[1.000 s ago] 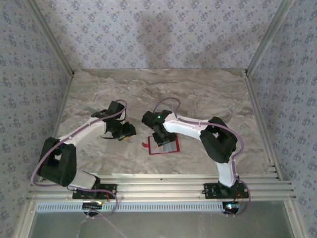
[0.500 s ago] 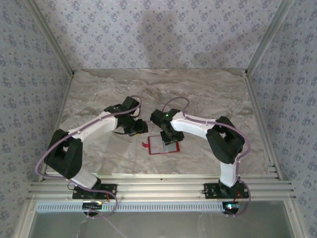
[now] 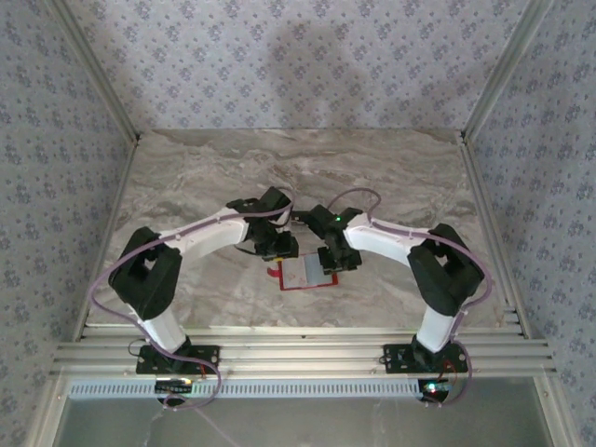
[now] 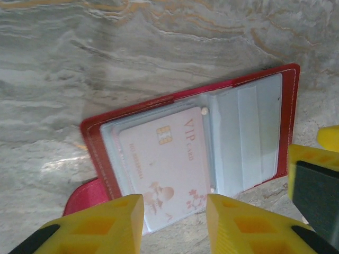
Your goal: Take the credit cards out of the card holder
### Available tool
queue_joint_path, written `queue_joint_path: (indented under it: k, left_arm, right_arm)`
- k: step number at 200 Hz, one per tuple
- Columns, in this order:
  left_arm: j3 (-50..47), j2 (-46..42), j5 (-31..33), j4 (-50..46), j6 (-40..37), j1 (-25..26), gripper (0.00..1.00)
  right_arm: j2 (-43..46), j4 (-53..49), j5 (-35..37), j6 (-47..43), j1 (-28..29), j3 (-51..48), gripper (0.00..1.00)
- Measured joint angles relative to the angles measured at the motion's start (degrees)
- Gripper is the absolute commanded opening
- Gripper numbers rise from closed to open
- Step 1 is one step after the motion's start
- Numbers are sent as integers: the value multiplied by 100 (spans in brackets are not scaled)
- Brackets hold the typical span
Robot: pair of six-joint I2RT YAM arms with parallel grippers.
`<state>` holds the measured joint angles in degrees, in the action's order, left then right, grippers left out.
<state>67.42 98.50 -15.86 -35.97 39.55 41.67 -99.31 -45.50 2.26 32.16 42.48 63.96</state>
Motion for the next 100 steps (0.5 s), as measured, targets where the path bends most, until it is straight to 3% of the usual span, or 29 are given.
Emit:
queue_joint_path:
  k: [100]
  left_arm:
    - [-52,404,179,-26,212,271,28]
  right_arm:
    - [772,1377,-1547,293,-664,-852,27]
